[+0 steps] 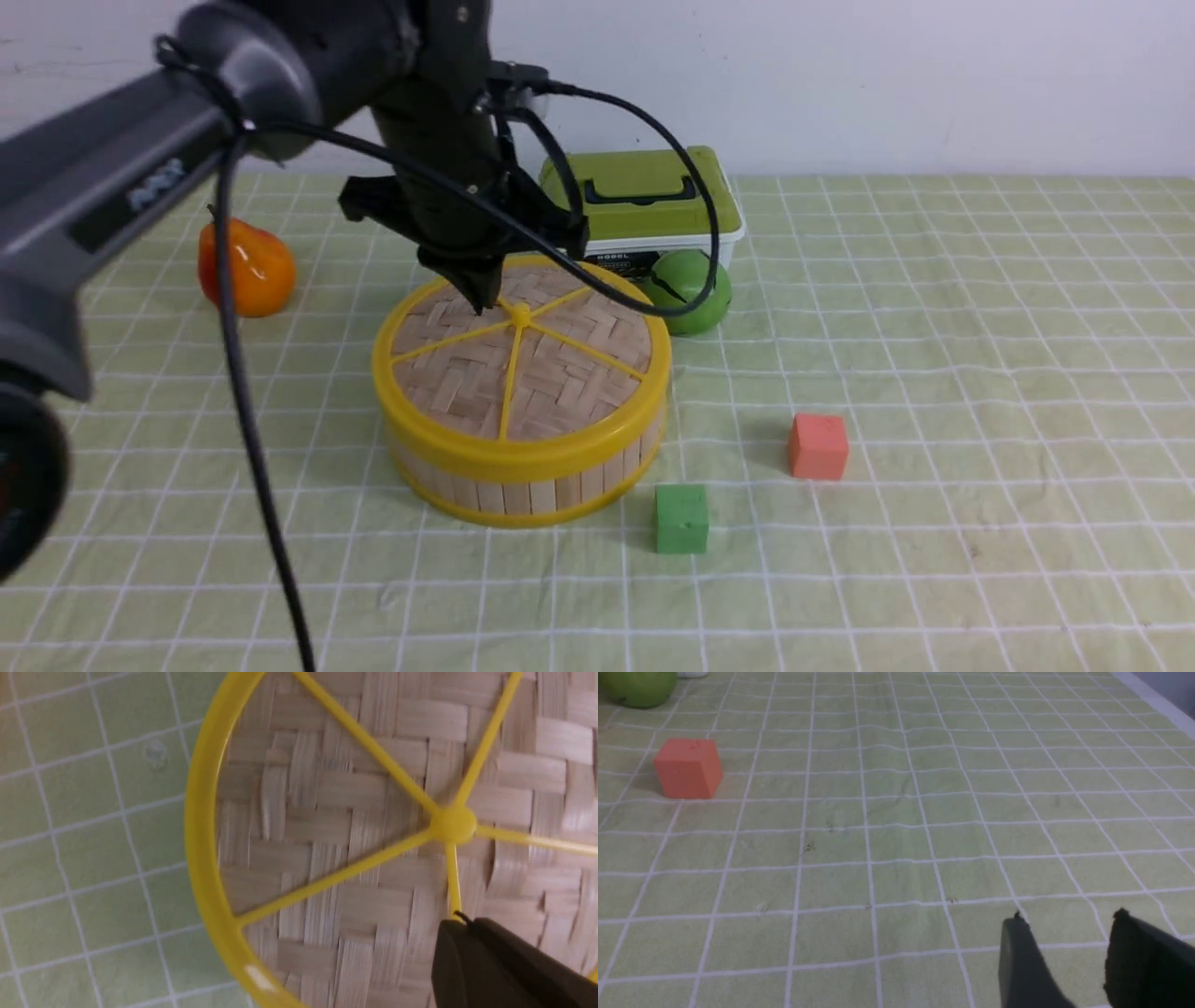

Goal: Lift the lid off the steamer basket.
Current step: Use the left arm to lift the lid of the steamer

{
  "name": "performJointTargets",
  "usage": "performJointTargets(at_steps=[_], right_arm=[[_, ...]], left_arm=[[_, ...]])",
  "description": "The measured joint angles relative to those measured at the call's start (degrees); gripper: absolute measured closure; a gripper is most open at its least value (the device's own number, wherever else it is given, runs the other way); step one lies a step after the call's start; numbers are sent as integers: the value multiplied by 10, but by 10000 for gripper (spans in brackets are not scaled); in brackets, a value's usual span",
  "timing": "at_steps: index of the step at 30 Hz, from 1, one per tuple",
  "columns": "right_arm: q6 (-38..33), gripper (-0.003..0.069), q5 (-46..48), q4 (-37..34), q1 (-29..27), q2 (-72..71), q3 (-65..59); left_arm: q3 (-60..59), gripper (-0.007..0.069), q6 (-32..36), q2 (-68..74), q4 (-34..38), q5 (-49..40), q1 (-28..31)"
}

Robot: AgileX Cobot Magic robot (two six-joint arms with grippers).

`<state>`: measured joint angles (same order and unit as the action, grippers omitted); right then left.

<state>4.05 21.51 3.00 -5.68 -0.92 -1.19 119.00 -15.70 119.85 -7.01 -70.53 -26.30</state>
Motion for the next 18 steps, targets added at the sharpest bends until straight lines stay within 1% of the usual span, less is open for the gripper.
performJointTargets(at_steps=[4, 7, 9, 12, 13, 14, 15, 16, 17, 18], right_arm=[[0, 417, 0, 0, 0, 0, 0], [0, 417, 0, 0, 0, 0, 0], [0, 417, 0, 0, 0, 0, 0], [0, 417, 0, 0, 0, 0, 0], [0, 417, 0, 0, 0, 0, 0], [0, 417, 0, 0, 0, 0, 0], [0, 417, 0, 0, 0, 0, 0], [0, 417, 0, 0, 0, 0, 0], [0, 417, 0, 0, 0, 0, 0], [0, 417, 0, 0, 0, 0, 0]], left_arm=[[40, 633, -3, 38, -5, -2, -5], [44, 601, -4, 43, -6, -4, -6], [45, 558, -4, 43, -7, -6, -6], [45, 463, -4, 43, -3, -6, -6], [45, 463, -4, 43, -3, -6, -6], [45, 405, -4, 44, 2, -6, -6], [45, 375, -4, 45, 4, -6, -6], [45, 370, -4, 45, 4, -6, -6], [45, 335, -4, 49, 4, -6, -6], [45, 321, -4, 54, 3, -6, -6]])
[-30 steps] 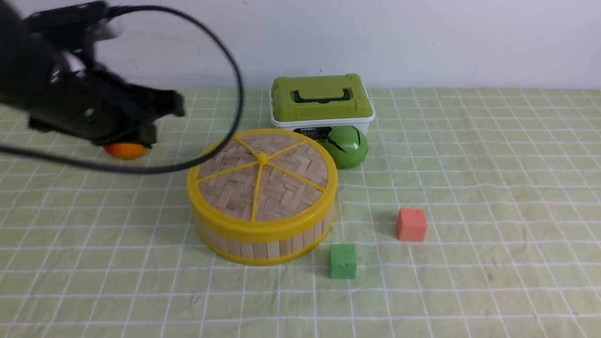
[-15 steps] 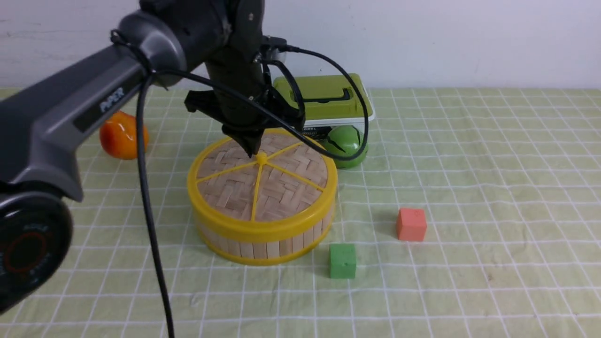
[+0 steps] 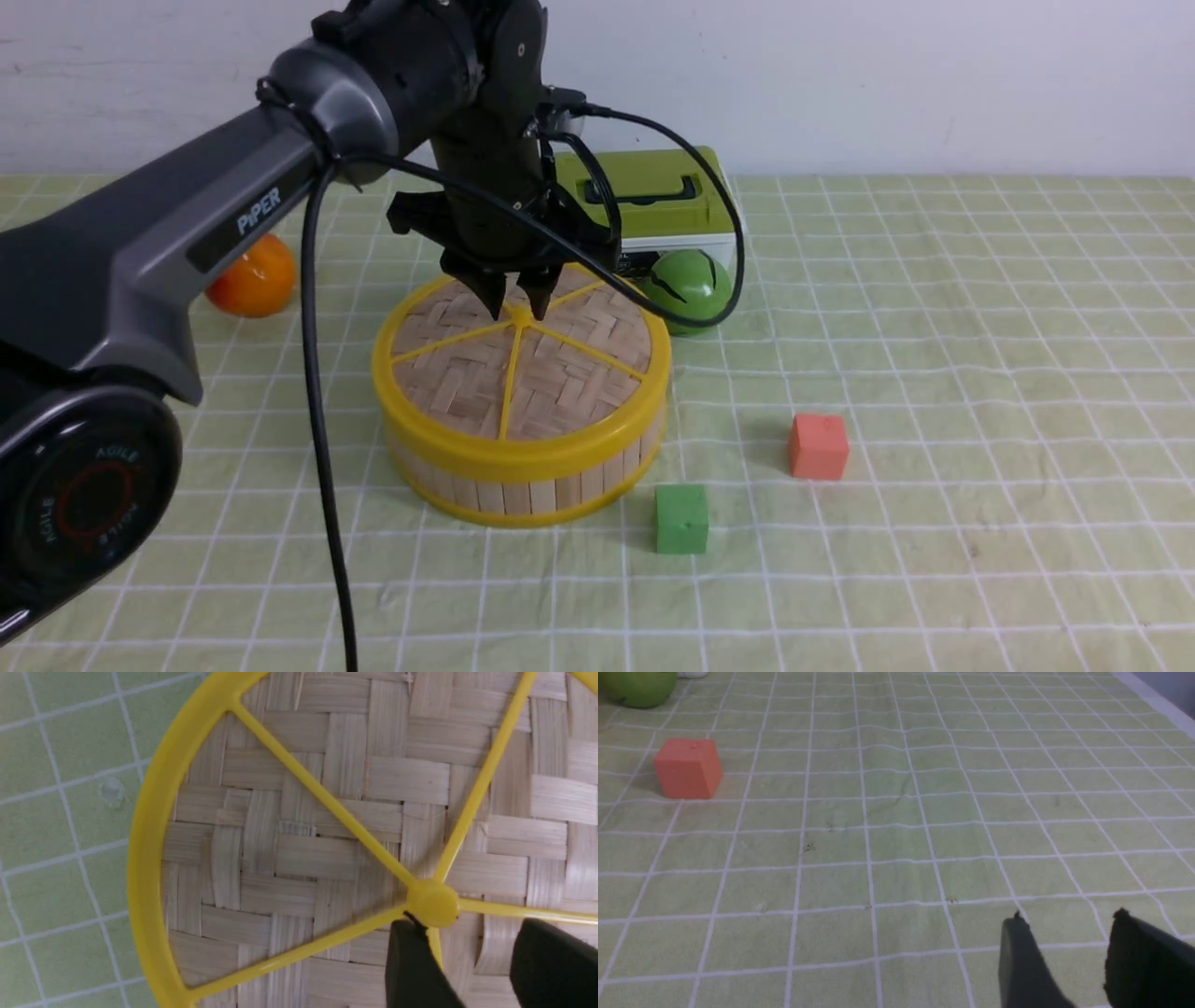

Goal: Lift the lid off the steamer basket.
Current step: Use the left arm to lift the lid of the steamer, then use the left arm to place the steamer lid on the table

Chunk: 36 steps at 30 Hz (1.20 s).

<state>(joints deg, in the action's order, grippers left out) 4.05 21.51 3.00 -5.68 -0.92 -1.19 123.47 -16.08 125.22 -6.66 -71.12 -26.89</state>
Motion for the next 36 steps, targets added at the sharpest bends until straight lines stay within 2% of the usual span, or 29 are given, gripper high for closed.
performJointTargets(at_steps=[6, 10, 12, 15, 23, 26, 31, 33, 36], right_arm=[[0, 417, 0, 0, 0, 0, 0], [0, 417, 0, 0, 0, 0, 0], [0, 417, 0, 0, 0, 0, 0], [0, 417, 0, 0, 0, 0, 0], [0, 417, 0, 0, 0, 0, 0], [0, 417, 0, 0, 0, 0, 0], [0, 417, 0, 0, 0, 0, 0], [0, 417, 0, 0, 0, 0, 0], [0, 417, 0, 0, 0, 0, 0]], left_arm=[[0, 309, 0, 22, -20, 2, 0], [1, 375, 0, 22, -24, 10, 0], [2, 449, 0, 22, -24, 15, 0], [2, 519, 0, 22, -22, 16, -1], [2, 518, 0, 14, -21, 23, -1], [0, 518, 0, -30, -24, 36, -1], [0, 518, 0, -133, -65, 32, 0], [-3, 518, 0, -190, -109, 7, 0], [-47, 518, -16, -242, -139, 1, 18]])
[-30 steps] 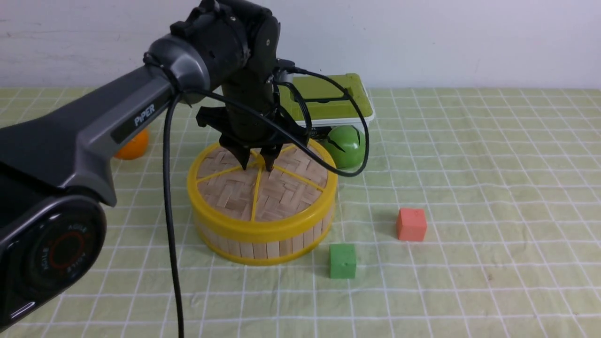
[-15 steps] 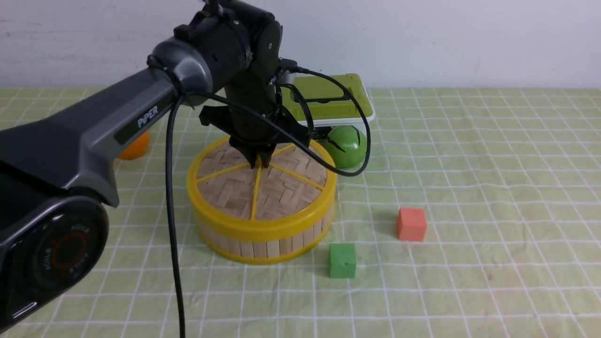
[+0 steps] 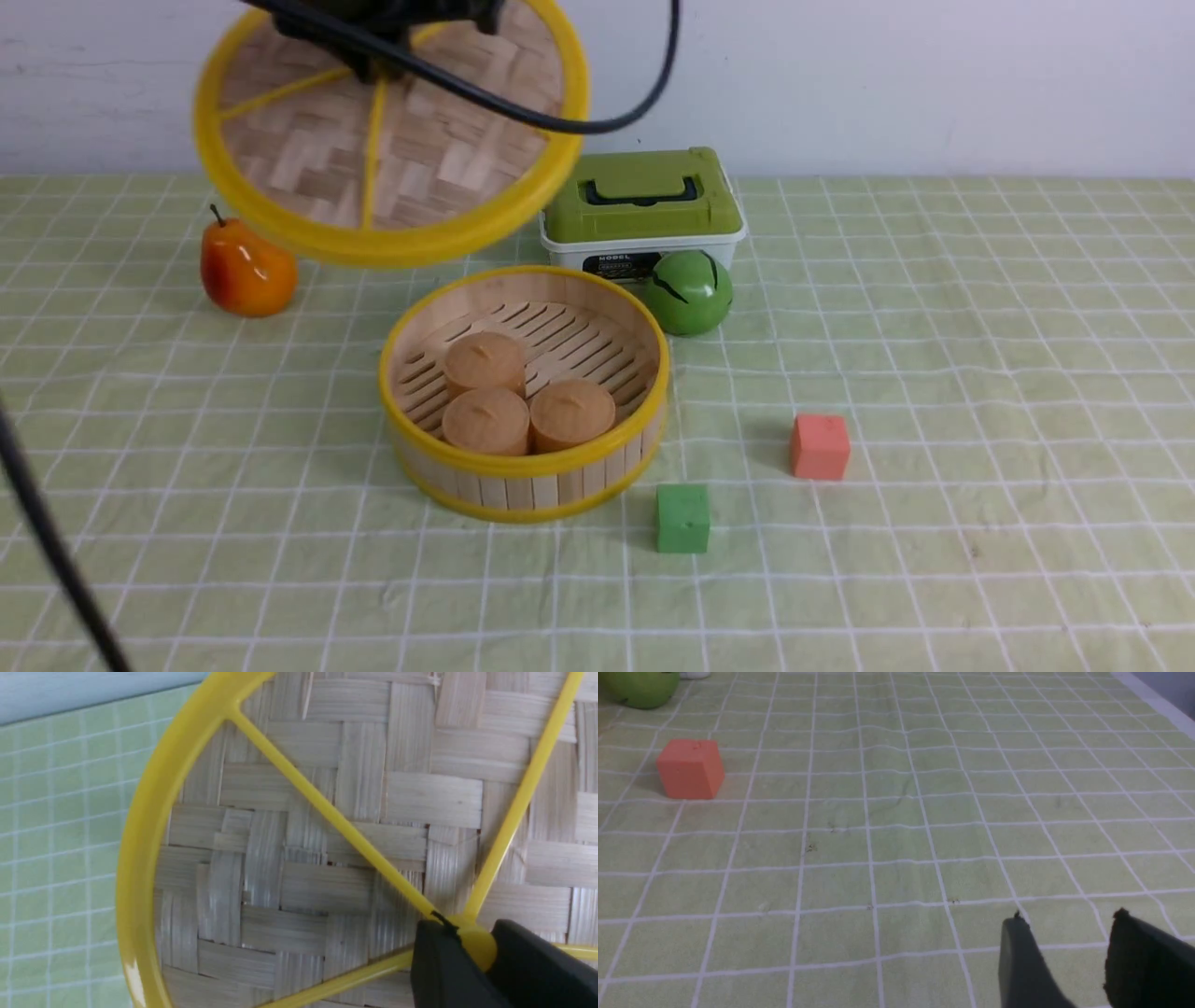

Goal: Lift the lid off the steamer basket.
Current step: Use the left arm to place the steamer lid on the table

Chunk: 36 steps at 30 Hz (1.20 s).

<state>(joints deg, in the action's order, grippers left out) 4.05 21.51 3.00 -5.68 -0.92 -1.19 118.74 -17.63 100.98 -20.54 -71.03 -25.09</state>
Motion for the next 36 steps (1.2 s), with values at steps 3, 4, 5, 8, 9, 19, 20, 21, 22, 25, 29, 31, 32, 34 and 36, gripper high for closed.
performJointTargets(at_steps=[3, 4, 5, 8, 9, 19, 20, 21, 22, 25, 29, 31, 32, 34, 36], right_arm=[[0, 417, 0, 0, 0, 0, 0], [0, 417, 0, 0, 0, 0, 0], [0, 417, 0, 0, 0, 0, 0], [0, 417, 0, 0, 0, 0, 0], [0, 417, 0, 0, 0, 0, 0], [0, 417, 0, 0, 0, 0, 0], [0, 417, 0, 0, 0, 0, 0], [0, 417, 0, 0, 0, 0, 0], [0, 417, 0, 0, 0, 0, 0], [0, 417, 0, 0, 0, 0, 0], [0, 417, 0, 0, 0, 0, 0], [0, 417, 0, 0, 0, 0, 0], [0, 417, 0, 0, 0, 0, 0], [0, 417, 0, 0, 0, 0, 0], [0, 417, 0, 0, 0, 0, 0]], left_arm=[[-81, 518, -29, -33, -2, 25, 42], [-120, 518, -43, -42, -3, 43, 64], [-160, 518, -59, -47, -2, 65, 89], [-237, 518, -90, -49, 2, 111, 143], [-292, 518, -110, -44, 6, 142, 173], [-407, 518, -138, 45, 30, 282, 216], [-407, 518, -140, 61, 35, 303, 216], [-407, 518, -145, 68, 36, 312, 216], [-407, 518, -149, 77, 36, 320, 216], [-407, 517, -161, 89, 38, 342, 216], [-406, 441, -165, 89, 45, 352, 216], [-406, 372, -165, 84, 53, 348, 216], [-406, 350, -165, 81, 57, 345, 216], [-406, 282, -160, 58, 63, 329, 216], [-406, 267, -147, 28, 66, 319, 216]])
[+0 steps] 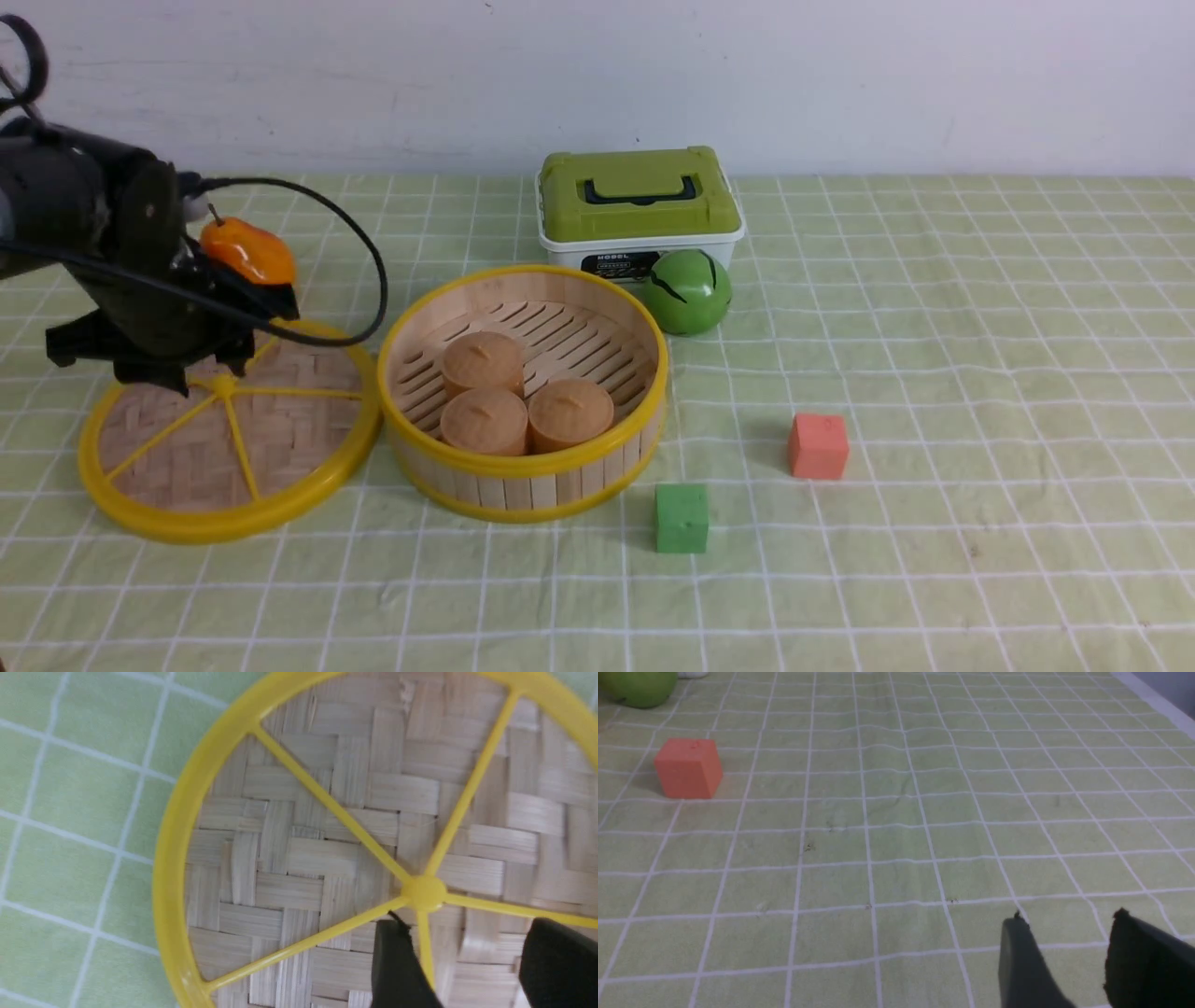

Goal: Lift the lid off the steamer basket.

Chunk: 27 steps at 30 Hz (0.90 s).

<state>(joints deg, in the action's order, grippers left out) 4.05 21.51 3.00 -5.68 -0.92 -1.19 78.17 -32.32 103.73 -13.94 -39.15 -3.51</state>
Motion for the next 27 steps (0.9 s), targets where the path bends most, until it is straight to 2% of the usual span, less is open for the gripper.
performJointTargets(at_steps=[3, 5, 7, 8, 11, 12, 14, 15, 16, 19, 21, 23, 24, 27], right_arm=[[0, 417, 0, 0, 0, 0, 0], [0, 417, 0, 0, 0, 0, 0], [0, 417, 0, 0, 0, 0, 0], [0, 417, 0, 0, 0, 0, 0], [0, 417, 0, 0, 0, 0, 0], [0, 417, 0, 0, 0, 0, 0], [0, 417, 0, 0, 0, 0, 0], [0, 417, 0, 0, 0, 0, 0], [0, 416, 0, 0, 0, 0, 0], [0, 417, 0, 0, 0, 0, 0], [0, 417, 0, 0, 0, 0, 0], [0, 417, 0, 0, 0, 0, 0], [0, 417, 0, 0, 0, 0, 0], [0, 417, 0, 0, 0, 0, 0]], left_arm=[[0, 288, 21, -53, 11, -7, 0], [0, 379, 67, -140, 54, -20, 1], [0, 423, 83, -174, 77, -23, 1], [-2, 505, 126, -235, 126, -25, 1], [-29, 610, 193, -316, 197, -16, 1], [-51, 637, 235, -355, 238, -9, 1], [-98, 637, 294, -417, 295, 6, 1], [-104, 637, 300, -423, 295, 8, 1], [-149, 637, 346, -476, 341, 22, 1], [-240, 637, 435, -555, 400, 41, 1], [-269, 637, 464, -582, 416, 45, 1], [-344, 637, 539, -659, 450, 61, 1], [-349, 637, 544, -664, 450, 62, 1], [-418, 637, 615, -748, 455, 82, 1]])
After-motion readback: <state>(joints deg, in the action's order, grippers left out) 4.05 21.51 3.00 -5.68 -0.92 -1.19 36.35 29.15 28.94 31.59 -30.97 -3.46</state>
